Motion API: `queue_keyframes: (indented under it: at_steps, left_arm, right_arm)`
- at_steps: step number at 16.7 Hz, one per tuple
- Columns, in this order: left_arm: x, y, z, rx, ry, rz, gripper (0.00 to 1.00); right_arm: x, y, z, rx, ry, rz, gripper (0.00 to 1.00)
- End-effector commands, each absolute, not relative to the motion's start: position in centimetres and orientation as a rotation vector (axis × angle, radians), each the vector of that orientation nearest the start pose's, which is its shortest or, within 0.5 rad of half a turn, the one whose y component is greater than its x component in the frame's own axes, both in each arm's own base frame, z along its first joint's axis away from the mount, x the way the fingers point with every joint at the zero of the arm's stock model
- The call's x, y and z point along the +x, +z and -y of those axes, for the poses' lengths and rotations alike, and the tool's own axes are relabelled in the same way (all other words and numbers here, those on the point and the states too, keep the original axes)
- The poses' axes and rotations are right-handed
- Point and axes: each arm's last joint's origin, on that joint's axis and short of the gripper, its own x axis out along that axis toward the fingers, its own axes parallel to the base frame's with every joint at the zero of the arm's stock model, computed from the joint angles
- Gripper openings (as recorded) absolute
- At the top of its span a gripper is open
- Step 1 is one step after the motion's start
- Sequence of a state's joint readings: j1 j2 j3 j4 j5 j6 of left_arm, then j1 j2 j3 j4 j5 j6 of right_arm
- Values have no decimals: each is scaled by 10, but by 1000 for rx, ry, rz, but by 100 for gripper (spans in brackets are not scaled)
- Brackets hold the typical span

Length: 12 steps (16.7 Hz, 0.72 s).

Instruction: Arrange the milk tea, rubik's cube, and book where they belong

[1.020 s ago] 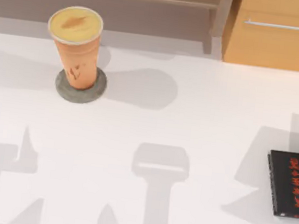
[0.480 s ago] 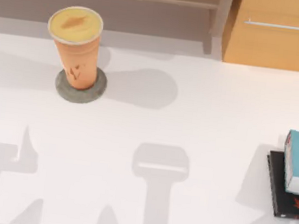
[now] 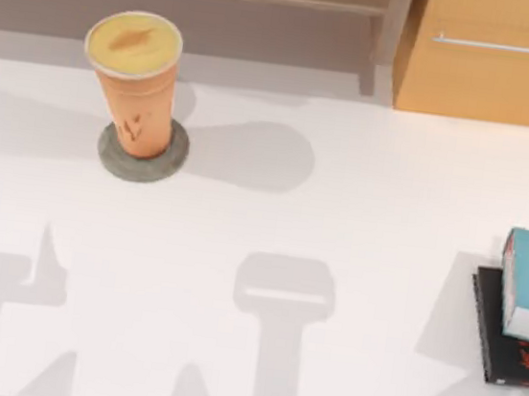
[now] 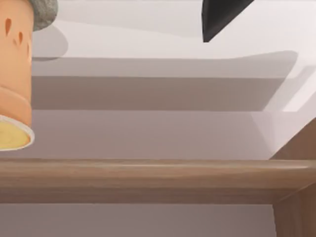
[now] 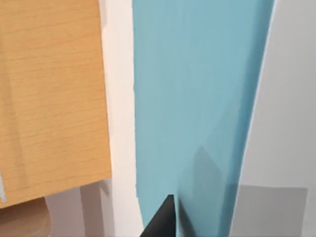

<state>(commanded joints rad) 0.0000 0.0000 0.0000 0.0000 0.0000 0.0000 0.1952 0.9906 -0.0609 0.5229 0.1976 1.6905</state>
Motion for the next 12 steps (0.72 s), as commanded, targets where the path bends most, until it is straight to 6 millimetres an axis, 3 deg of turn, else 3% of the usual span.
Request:
queue_keyframes:
  at_steps: [5, 12]
  left_arm:
    - [106, 160, 1, 0, 0, 0, 100]
    - [106, 160, 1, 0, 0, 0, 100]
  right_arm:
    - [138, 86, -20, 1537, -430, -386, 0]
    - [138, 86, -20, 1537, -430, -386, 53]
